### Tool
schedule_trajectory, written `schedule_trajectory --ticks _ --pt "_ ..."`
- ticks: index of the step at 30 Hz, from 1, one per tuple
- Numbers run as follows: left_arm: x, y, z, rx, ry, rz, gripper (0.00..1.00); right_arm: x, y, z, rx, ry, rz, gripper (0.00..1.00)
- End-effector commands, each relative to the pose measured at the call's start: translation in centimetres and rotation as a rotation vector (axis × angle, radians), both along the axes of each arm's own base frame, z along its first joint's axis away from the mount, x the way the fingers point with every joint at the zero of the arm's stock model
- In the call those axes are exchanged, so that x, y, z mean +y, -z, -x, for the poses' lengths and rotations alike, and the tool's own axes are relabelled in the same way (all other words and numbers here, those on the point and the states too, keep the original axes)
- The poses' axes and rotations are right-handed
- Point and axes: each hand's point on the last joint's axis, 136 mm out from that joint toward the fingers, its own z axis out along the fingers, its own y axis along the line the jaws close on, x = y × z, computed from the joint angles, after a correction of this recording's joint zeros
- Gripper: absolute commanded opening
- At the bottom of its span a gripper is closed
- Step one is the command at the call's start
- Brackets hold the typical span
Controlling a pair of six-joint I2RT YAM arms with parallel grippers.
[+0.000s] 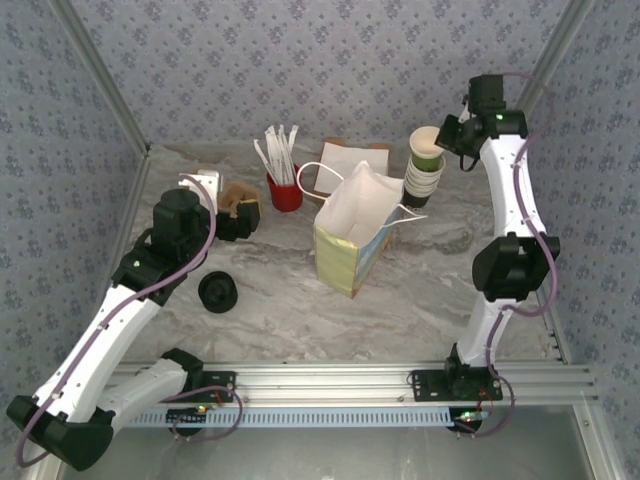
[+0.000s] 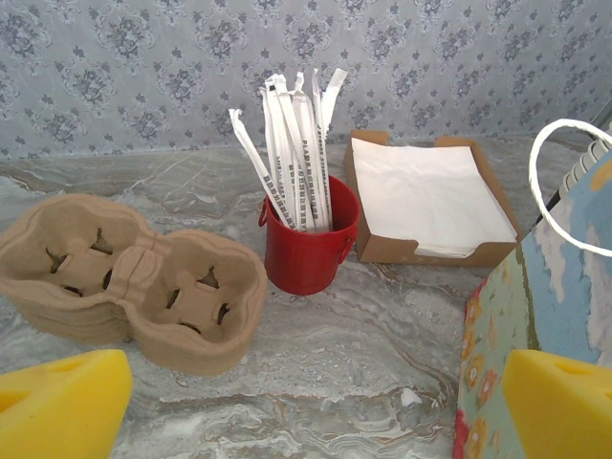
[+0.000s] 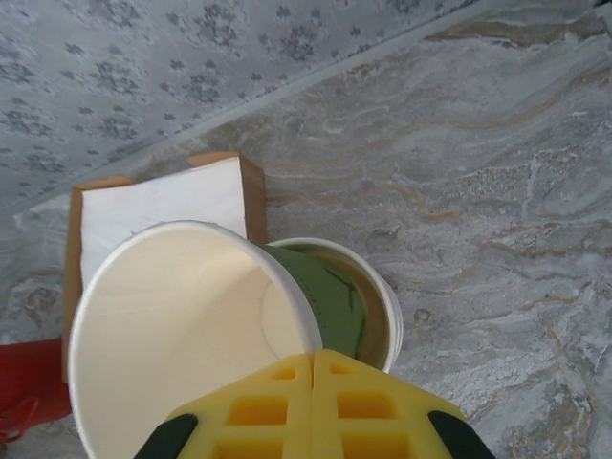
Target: Pack the takeout coffee
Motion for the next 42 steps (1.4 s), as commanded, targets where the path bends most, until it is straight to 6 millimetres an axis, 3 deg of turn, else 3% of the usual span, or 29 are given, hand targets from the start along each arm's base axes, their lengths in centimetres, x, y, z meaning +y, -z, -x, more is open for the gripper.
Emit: schedule_trajectory --ticks 1,9,14,19,24,32,36,42 --pt "0.1 -1.7 0.3 -0.051 0.002 0.014 0.99 0.0 -5.2 2.2 -0.078 0.003 -0.025 0.00" --pt "0.8 -2.5 0.8 -0.064 -0.019 0.011 0.99 0.3 -12.6 7.0 -0.220 0.000 -0.061 0.00" --pt "0.2 -2.3 1.2 -0.051 0.022 0.016 0.99 1.5 -15.3 11.2 -0.263 -0.042 -0.097 0.00" --pt "-2.5 -0.5 1.8 -0.002 0.164 0.025 0.99 2.9 -17.4 16.2 -0.294 -0.101 -0.151 0.00" --pt "-8.4 2.1 4.8 -0.012 0.488 -0.003 0.99 5.6 -19.9 21.7 -0.326 -0.223 -0.237 0.00" --pt "-13.2 7.2 6.7 -0.076 0.717 -0.006 0.99 9.3 -20.7 27.1 -0.315 -0.366 -0.336 0.00" --pt "-14.8 9.3 5.8 -0.110 0.745 0.002 0.99 11.6 -20.2 28.0 -0.292 -0.436 -0.382 0.00" --pt "-17.7 12.0 4.4 -0.070 0.822 -0.008 0.99 13.5 -18.9 28.2 -0.264 -0.474 -0.370 0.00"
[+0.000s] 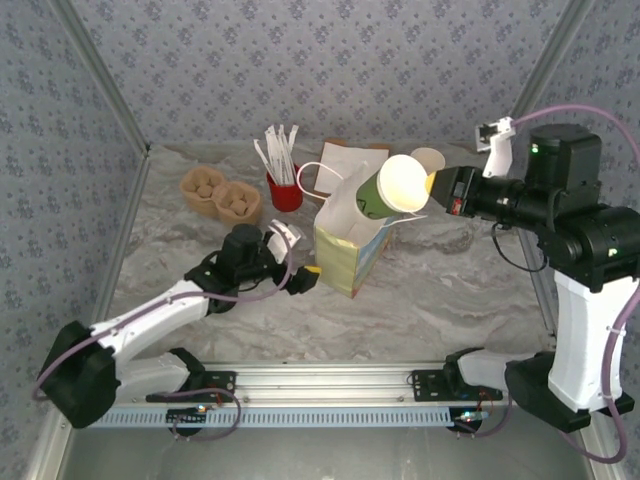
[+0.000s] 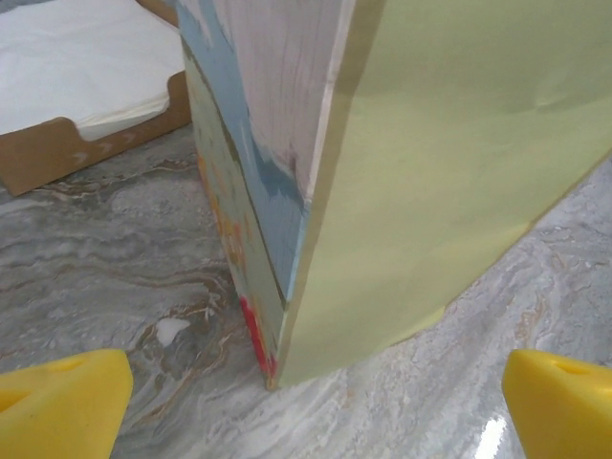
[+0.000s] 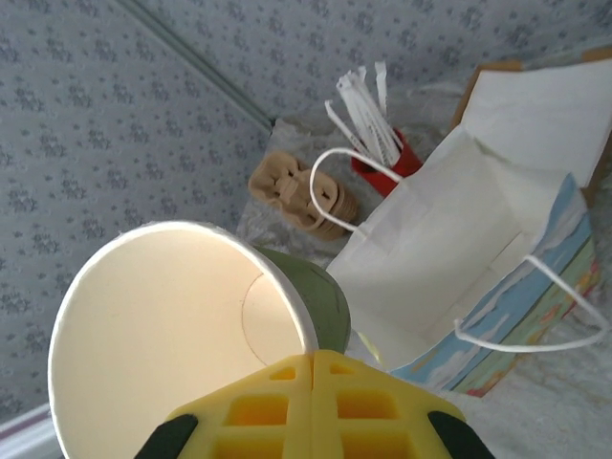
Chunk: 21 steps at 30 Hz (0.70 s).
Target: Pack the takeout coffee
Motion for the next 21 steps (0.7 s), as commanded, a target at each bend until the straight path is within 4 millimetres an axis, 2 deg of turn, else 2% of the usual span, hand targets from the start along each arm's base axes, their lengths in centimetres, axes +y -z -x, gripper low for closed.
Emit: schedule_trajectory --ticks 1,4,8,12,17,21 --pt "-3.0 -2.6 -0.6 -0.092 0.101 0.091 0.99 0.5 0.1 -0.5 0.000 0.018 -0.012 0.00" --pt "-4.9 -1.9 -0.3 -0.070 0.152 0.079 0.99 1.3 0.3 -0.5 -0.002 0.002 -0.005 0.00" --pt "-7.2 -2.2 0.6 -0.056 0.202 0.137 0.99 2.0 -0.1 -0.4 -0.011 -0.021 -0.015 0.00" --pt "-9.5 -1.8 1.2 -0.044 0.234 0.152 0.99 1.9 -0.8 -0.2 -0.029 -0.016 -0.006 0.00" --pt "-11.3 -1.2 0.6 0.001 0.228 0.187 0.98 2.2 -1.2 -0.2 -0.036 -0.028 -0.003 0.00" --pt "-13.7 -0.9 1.0 0.023 0.267 0.185 0.98 2.6 -1.2 -0.3 -0.042 -0.033 0.007 0.00"
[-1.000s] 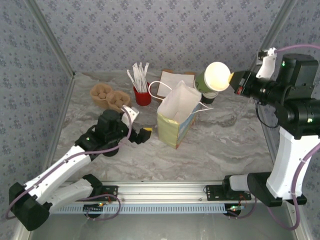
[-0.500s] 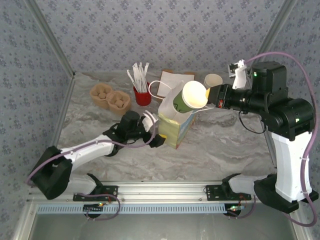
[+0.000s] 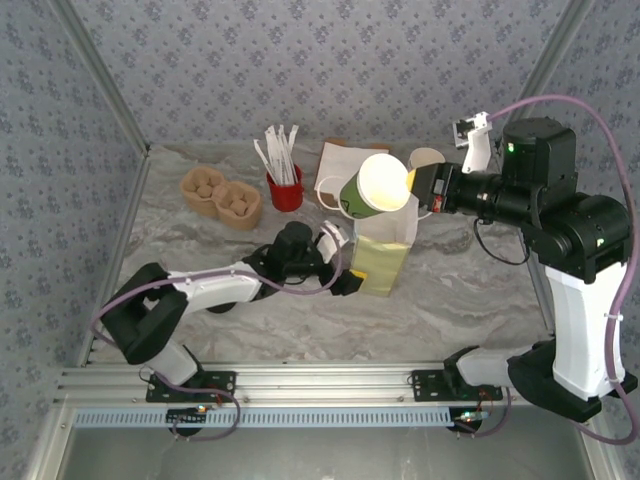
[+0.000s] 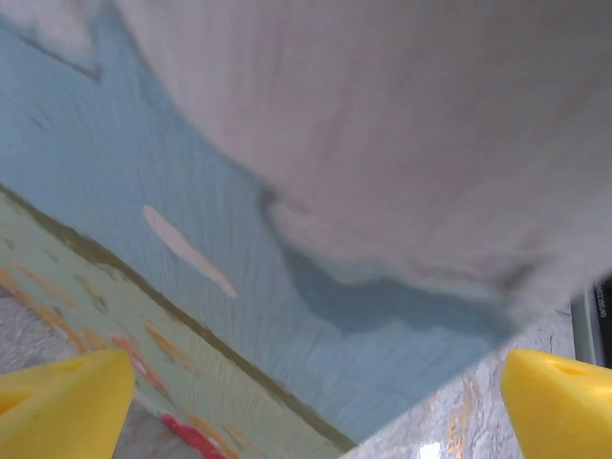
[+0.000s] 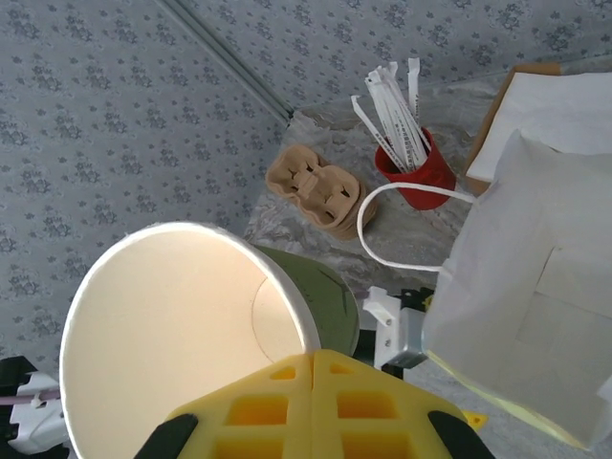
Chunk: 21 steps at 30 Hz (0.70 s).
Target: Pack the takeout coffee
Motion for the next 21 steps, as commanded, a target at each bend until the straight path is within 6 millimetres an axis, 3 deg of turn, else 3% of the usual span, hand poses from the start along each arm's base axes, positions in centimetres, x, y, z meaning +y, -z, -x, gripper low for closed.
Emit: schedule_trajectory --ticks 1,4,8,12,17,21 --pt "-2.7 -2.7 0.2 -0.005 0.049 0.080 0.98 0.0 -0.4 -0.1 -0.013 0.016 0.004 0.00" --pt "-1.8 -2.8 -0.1 -0.007 0.004 0.056 0.98 0.3 -0.3 -0.2 -0.012 0.010 0.010 0.00" --pt "1.5 -3.1 0.2 -0.045 -0.046 0.036 0.99 1.4 0.3 -0.4 -0.006 -0.018 0.028 0.00" --pt "7.9 -3.7 -1.2 -0.071 -0.202 -0.003 0.99 3.7 1.3 -0.5 -0.008 -0.081 0.060 0.00" --pt "16.4 -4.9 -1.4 -0.137 -0.412 -0.021 0.99 7.0 2.6 -0.6 -0.014 -0.155 0.075 0.00" --pt "22.7 -6.7 -3.1 -0.172 -0.753 0.001 0.99 9.5 5.4 -1.0 0.025 -0.192 0.134 0.00"
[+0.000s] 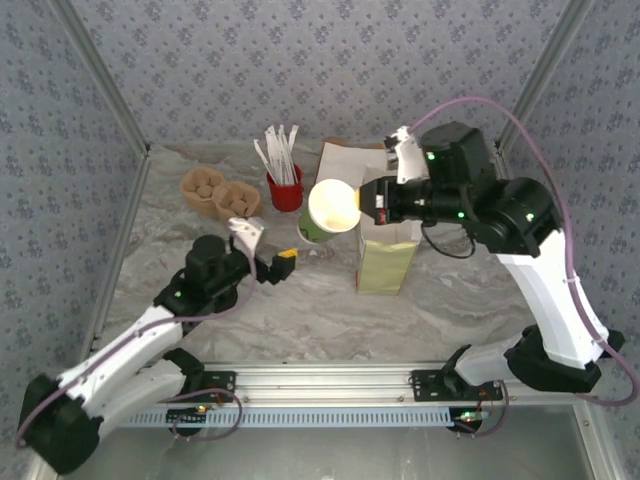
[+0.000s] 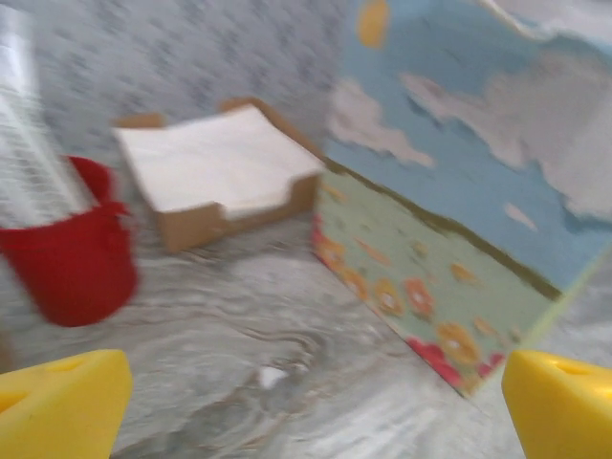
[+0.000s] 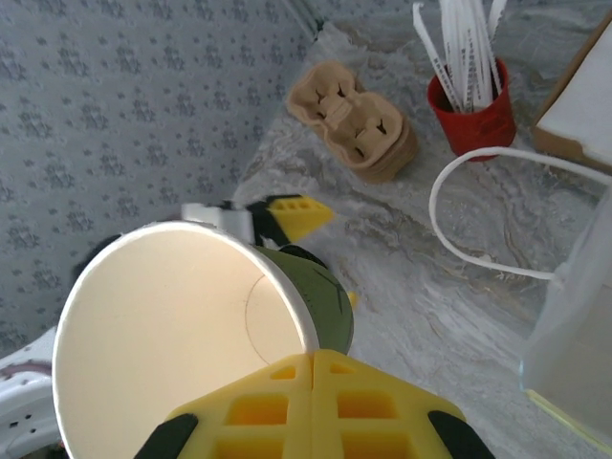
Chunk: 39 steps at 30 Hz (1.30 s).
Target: Pack the takeout coffee
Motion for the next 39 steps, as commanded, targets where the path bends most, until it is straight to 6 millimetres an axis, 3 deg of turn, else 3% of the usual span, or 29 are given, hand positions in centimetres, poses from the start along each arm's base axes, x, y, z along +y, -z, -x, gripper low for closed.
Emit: schedule_trajectory --ticks 1,6,11,18,25,31,39 --pt "6.2 1.3 -1.7 0.062 -0.346 -0.005 0.99 2.1 1.6 -1.0 -0.018 -0.021 0.037 0.00" --pt "13.3 1.7 -1.8 0.128 -0.675 0.082 0.99 4.5 6.4 -2.1 0.051 -0.037 0.082 0.00" --pt "15.9 1.6 -1.0 0.243 -0.789 0.100 0.97 6.7 11.5 -2.6 0.093 -0.028 0.169 0.00" --pt "16.2 1.0 0.2 0.388 -0.814 0.041 0.97 9.5 17.3 -3.5 0.108 0.005 0.213 0.00" --pt "15.7 1.9 0.6 0.424 -0.787 0.044 0.96 11.8 22.9 -4.8 0.171 0.004 0.251 0.00" --pt "15.6 2.6 0.6 0.432 -0.781 0.041 0.96 13.0 25.7 -5.5 0.220 0.011 0.254 0.00" --pt "15.4 2.8 0.7 0.431 -0.768 0.041 0.96 13.0 28.5 -5.8 0.249 0.008 0.271 0.00"
